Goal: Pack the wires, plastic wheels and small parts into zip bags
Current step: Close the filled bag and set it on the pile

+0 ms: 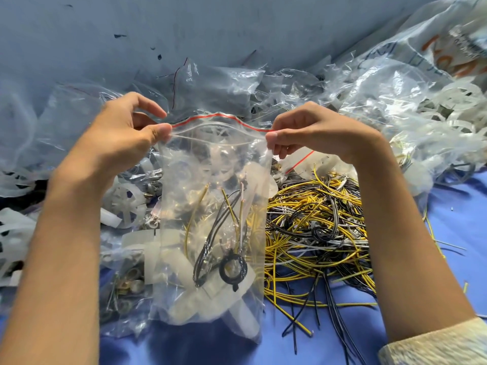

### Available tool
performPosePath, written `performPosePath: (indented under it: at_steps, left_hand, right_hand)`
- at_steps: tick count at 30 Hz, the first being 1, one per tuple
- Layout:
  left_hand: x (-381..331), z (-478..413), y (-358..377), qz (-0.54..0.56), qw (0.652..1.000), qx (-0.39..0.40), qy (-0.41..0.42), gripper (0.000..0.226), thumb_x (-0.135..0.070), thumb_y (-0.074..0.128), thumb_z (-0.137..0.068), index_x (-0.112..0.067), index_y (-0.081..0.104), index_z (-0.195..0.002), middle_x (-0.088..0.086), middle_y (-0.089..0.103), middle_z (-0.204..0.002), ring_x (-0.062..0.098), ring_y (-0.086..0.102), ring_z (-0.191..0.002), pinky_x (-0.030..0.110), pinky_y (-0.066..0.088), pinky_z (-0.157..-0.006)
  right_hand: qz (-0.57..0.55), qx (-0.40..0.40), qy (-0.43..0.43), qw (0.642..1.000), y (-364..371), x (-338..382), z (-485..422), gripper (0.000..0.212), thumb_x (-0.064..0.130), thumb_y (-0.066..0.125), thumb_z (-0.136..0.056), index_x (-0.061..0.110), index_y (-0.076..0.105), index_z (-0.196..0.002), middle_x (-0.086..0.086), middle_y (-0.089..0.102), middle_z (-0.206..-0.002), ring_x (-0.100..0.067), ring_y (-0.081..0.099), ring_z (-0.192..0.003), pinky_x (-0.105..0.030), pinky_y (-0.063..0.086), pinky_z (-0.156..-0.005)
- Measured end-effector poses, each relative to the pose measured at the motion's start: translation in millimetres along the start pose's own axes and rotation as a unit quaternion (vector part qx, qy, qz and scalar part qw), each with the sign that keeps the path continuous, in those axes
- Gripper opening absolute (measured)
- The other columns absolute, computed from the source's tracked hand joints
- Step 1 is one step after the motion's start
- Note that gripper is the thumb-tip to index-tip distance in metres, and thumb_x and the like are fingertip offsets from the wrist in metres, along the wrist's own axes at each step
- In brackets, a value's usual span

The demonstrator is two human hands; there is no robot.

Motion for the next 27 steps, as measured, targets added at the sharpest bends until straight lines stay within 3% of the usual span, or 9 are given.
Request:
performPosePath:
  at_steps: [6,10,14,18,22,27]
  left_hand:
    - [8.1,-2.4,-6.2,0.015,1.000,-0.015,-0.001,0.022,-0.011,0.064,-0.089,-0.028,0.052,-0.084,-0.009,0.065,-0.066,0.000,0.055,-0.057,0.011,0.037,-0.046]
    - [7.1,-3.2,-3.5,0.003,0.999,-0.038,0.001,0.031,-0.006,0.063,-0.089,-0.028,0.043,-0.078,-0.010,0.064,-0.061,0.018,0.057,-0.072,0.022,0.041,-0.060]
    - [3.8,-0.7,-2.7,0.012,0.999,-0.037,0.004,0.023,-0.017,0.072,-0.083,-0.029,0.052,-0.086,-0.011,0.065,-0.068,0.006,0.058,-0.065,0.017,0.043,-0.057]
    - [6.0,0.1,2.2,0.026,0.999,0.021,-0.014,0.018,-0.026,0.071,-0.082,-0.023,0.061,-0.096,-0.010,0.069,-0.071,-0.001,0.060,-0.067,0.023,0.044,-0.072]
    - [2.4,0.5,8.0,0.050,0.998,0.047,-0.005,0.019,-0.009,0.071,-0.081,-0.023,0.059,-0.088,-0.016,0.068,-0.059,-0.011,0.060,-0.057,0.005,0.044,-0.059]
    - [2.4,-0.7,6.4,0.068,0.997,0.022,0.001,0.029,0.001,0.070,-0.080,-0.023,0.053,-0.084,-0.007,0.063,-0.071,-0.007,0.059,-0.055,0.005,0.046,-0.059]
  right_hand:
    - [-0.016,-0.007,-0.012,1.000,-6.7,-2.2,5.3,0.013,0.008,0.061,-0.087,0.008,0.065,-0.075,0.000,0.065,-0.066,-0.010,0.061,-0.064,-0.018,0.050,-0.066]
    - [0.004,-0.025,-0.023,0.999,-8.6,-1.5,3.6,0.015,0.003,0.062,-0.087,0.005,0.065,-0.072,0.006,0.065,-0.060,-0.007,0.059,-0.059,-0.016,0.048,-0.061]
    - [-0.007,-0.024,-0.021,0.999,-7.9,-1.7,3.1,0.016,0.014,0.062,-0.088,0.003,0.070,-0.080,0.001,0.069,-0.068,-0.010,0.063,-0.065,-0.018,0.051,-0.066]
    - [-0.005,-0.012,-0.007,1.000,-3.1,-5.1,1.4,0.026,0.024,0.063,-0.087,-0.001,0.071,-0.089,-0.005,0.071,-0.077,-0.012,0.065,-0.071,-0.023,0.052,-0.073]
    - [0.006,-0.013,-0.016,1.000,1.9,-1.7,-2.4,0.017,0.015,0.061,-0.090,0.000,0.071,-0.088,-0.001,0.070,-0.073,-0.011,0.063,-0.068,-0.020,0.051,-0.070]
    - [0.012,-0.013,-0.037,0.999,1.6,3.1,-0.9,0.012,0.006,0.060,-0.090,0.002,0.069,-0.083,0.000,0.066,-0.070,-0.010,0.059,-0.066,-0.015,0.047,-0.063]
Point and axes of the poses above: each hand's wrist, its own z-axis away from the middle knuckle, its own y-axis out of the palm, x = y × z, the point moved 5 cm from there along -z, towards the middle knuckle
